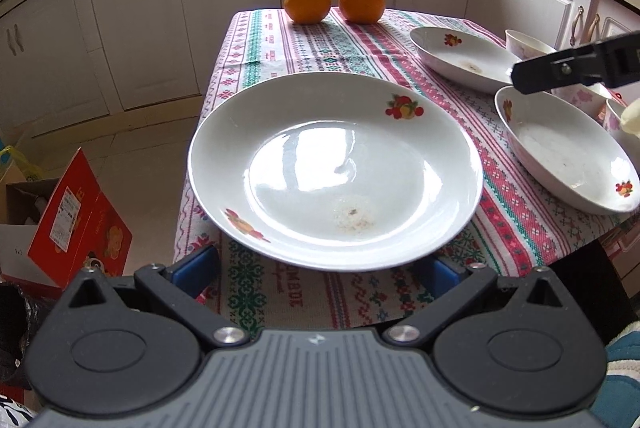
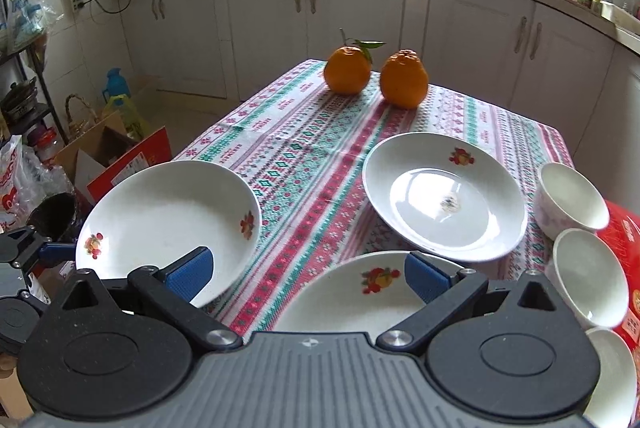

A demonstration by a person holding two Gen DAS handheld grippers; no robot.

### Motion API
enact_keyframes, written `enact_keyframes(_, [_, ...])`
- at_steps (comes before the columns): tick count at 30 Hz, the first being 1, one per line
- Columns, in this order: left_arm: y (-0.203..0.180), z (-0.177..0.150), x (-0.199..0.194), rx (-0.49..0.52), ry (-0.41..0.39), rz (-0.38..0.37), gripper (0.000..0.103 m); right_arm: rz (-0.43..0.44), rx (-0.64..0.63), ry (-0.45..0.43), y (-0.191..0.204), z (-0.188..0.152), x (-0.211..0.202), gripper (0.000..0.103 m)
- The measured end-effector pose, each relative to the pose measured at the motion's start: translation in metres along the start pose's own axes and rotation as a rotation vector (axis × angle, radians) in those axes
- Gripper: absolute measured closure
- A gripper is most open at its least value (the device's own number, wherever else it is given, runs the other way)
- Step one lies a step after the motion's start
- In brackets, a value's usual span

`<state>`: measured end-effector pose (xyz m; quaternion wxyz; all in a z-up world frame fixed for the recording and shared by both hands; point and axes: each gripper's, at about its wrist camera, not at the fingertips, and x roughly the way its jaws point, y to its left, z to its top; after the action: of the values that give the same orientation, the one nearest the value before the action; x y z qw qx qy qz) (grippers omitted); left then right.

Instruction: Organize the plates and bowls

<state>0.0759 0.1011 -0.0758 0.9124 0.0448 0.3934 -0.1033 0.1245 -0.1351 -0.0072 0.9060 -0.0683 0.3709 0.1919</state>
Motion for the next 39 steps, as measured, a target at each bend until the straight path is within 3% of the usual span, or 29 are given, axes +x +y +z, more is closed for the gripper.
enact_keyframes(11, [0.005, 0.004, 0.004, 0.046, 0.006, -0.051, 0.0, 0.118, -0.133, 0.016, 0.021, 0.023, 0.028, 0.0])
enact_keyframes(18, [0.008, -0.006, 0.002, 0.066, -0.073, -0.079, 0.0, 0.213, -0.183, 0.065, 0.028, 0.036, 0.054, 0.0])
enact_keyframes(28, [0.01, -0.011, 0.002, 0.077, -0.128, -0.091, 0.0, 0.386, -0.066, 0.25, 0.027, 0.039, 0.103, 0.0])
enact_keyframes(34, [0.012, -0.014, 0.002, 0.079, -0.154, -0.101, 0.0, 0.423, -0.019, 0.323, 0.027, 0.035, 0.118, 0.0])
enact_keyframes(39, [0.013, -0.014, 0.001, 0.077, -0.15, -0.104, 0.0, 0.425, 0.026, 0.328, 0.024, 0.038, 0.12, 0.0])
